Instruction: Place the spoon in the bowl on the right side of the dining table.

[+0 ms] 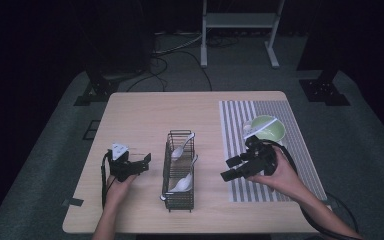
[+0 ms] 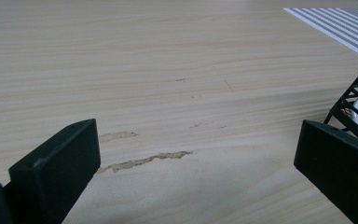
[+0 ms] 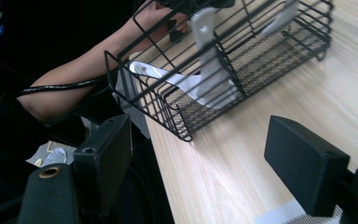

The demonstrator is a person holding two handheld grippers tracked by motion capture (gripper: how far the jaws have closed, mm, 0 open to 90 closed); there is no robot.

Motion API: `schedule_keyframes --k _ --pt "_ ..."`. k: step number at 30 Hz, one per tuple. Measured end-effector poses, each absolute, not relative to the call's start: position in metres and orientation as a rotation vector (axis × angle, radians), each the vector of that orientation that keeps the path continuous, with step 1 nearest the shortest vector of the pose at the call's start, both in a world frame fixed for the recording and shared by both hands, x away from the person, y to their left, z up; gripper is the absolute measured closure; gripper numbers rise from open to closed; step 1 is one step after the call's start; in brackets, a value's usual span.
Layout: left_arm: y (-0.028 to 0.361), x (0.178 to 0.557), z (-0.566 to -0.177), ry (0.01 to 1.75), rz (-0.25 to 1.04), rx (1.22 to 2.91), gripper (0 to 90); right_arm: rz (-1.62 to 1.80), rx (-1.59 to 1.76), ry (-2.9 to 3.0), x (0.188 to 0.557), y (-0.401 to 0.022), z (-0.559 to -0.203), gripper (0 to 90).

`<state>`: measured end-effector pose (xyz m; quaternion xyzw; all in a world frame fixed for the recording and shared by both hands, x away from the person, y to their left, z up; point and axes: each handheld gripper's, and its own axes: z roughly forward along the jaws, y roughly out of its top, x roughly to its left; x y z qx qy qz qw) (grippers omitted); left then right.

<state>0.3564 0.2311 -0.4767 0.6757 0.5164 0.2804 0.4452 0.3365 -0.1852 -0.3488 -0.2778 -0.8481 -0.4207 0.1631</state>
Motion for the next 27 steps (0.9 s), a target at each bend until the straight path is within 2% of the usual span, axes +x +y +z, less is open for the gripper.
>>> schedule_keyframes --k 16,18,27 --pt "0.231 0.356 -0.477 1.274 0.696 1.676 0.0 -1.053 -0.795 -2.421 0.359 -0.126 -0.335 26.9" --pt "0.231 0.356 -0.477 1.275 0.695 1.676 0.0 -1.031 -0.804 -2.422 0.361 -0.12 -0.333 29.6" --pt "0.231 0.356 -0.477 1.273 0.694 1.677 0.0 -0.988 -0.824 -2.444 0.366 -0.112 -0.331 33.8"
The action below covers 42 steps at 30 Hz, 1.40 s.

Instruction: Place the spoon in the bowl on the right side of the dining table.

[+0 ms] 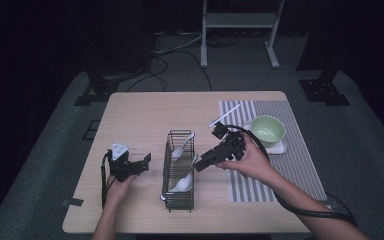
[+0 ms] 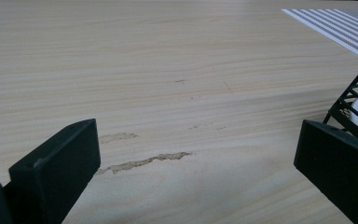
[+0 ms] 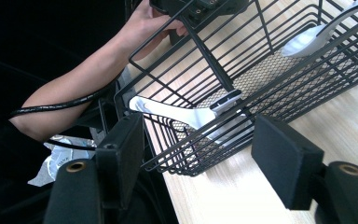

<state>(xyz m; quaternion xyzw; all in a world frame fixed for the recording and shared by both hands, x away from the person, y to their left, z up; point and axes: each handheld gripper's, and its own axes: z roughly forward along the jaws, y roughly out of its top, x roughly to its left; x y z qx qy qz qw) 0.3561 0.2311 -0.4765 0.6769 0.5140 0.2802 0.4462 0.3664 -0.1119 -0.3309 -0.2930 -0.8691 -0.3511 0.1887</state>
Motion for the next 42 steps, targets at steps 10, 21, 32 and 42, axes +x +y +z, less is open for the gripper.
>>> schedule_keyframes --k 10,21,32,42 --pt "0.231 0.356 -0.476 1.269 0.699 1.679 0.0 -0.967 -0.849 -2.458 0.37 -0.108 -0.329 36.5" --pt "0.231 0.356 -0.476 1.27 0.7 1.681 0.0 -0.936 -0.856 -2.479 0.372 -0.103 -0.33 40.8" --pt "0.231 0.356 -0.477 1.269 0.697 1.677 0.0 -0.905 -0.874 -2.505 0.374 -0.095 -0.328 49.0" --pt "0.231 0.356 -0.476 1.268 0.696 1.676 0.0 -0.888 -0.879 -2.527 0.375 -0.09 -0.326 54.6"
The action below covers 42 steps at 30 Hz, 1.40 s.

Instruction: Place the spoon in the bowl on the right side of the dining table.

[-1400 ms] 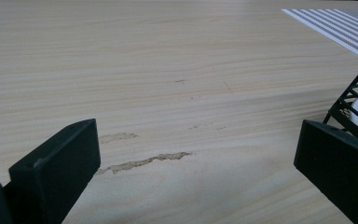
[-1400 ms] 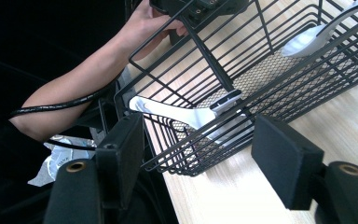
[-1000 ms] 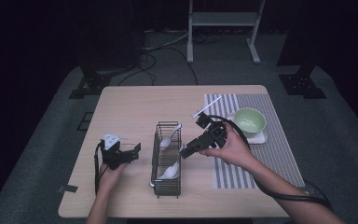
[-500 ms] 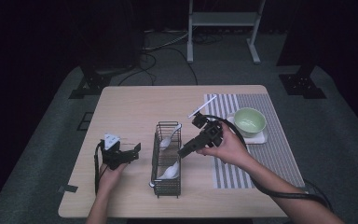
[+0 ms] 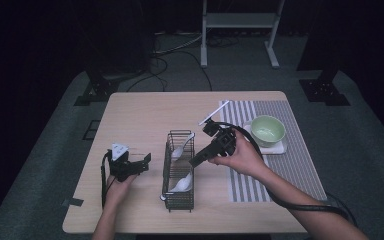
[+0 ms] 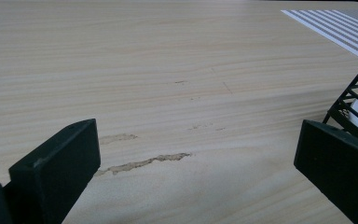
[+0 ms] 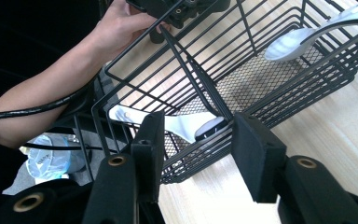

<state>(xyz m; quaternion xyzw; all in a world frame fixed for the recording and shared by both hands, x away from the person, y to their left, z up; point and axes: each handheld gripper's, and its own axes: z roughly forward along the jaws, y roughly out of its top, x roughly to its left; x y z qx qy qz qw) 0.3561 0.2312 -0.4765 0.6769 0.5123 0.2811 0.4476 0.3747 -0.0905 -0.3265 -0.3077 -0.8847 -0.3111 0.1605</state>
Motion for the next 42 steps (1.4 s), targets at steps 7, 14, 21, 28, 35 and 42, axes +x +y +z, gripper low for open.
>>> schedule_keyframes --k 7,14,21,28,35,42 --pt "0.231 0.356 -0.477 1.267 0.697 1.673 0.0 -0.874 -0.905 -2.545 0.376 -0.088 -0.327 69.0" --pt "0.231 0.356 -0.476 1.266 0.699 1.676 0.0 -0.876 -0.9 -2.542 0.376 -0.089 -0.325 75.3" --pt "0.231 0.356 -0.476 1.267 0.698 1.675 0.0 -0.862 -0.88 -2.568 0.372 -0.087 -0.323 77.8" --pt "0.231 0.356 -0.476 1.267 0.699 1.675 0.0 -0.835 -0.836 -2.608 0.366 -0.083 -0.318 84.5" --pt "0.231 0.356 -0.477 1.268 0.705 1.672 0.0 -0.827 -0.812 -2.633 0.361 -0.08 -0.315 85.0" --pt "0.231 0.356 -0.477 1.267 0.704 1.671 0.0 -0.852 -0.796 -2.642 0.357 -0.08 -0.306 85.4"
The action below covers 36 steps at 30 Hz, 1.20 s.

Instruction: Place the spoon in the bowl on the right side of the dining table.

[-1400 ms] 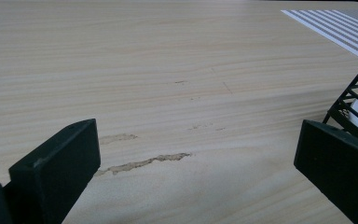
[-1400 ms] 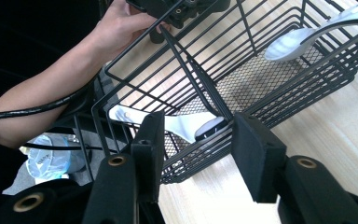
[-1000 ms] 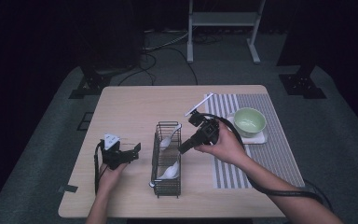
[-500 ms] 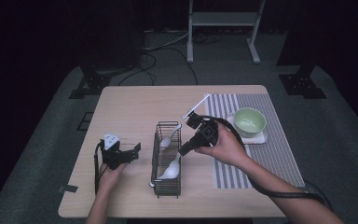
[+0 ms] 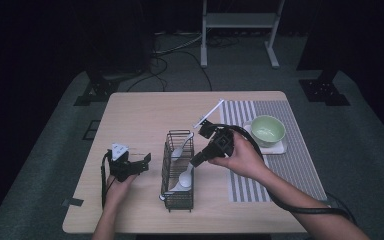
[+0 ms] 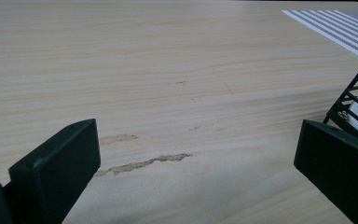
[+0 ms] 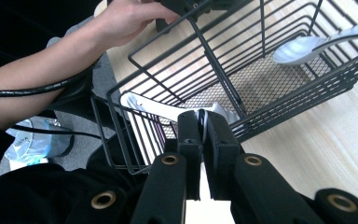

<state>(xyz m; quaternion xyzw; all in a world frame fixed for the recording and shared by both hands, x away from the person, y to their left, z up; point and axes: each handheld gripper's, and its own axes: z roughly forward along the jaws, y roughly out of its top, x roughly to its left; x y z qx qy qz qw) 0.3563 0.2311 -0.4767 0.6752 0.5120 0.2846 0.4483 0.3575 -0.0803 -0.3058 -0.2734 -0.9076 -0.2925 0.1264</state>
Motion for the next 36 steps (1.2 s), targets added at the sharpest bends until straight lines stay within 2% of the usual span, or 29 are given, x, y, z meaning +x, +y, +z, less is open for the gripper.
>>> schedule_keyframes --k 36 --pt "0.231 0.356 -0.476 1.269 0.703 1.674 0.0 -1.014 -0.751 -2.584 0.351 -0.092 -0.26 85.5"
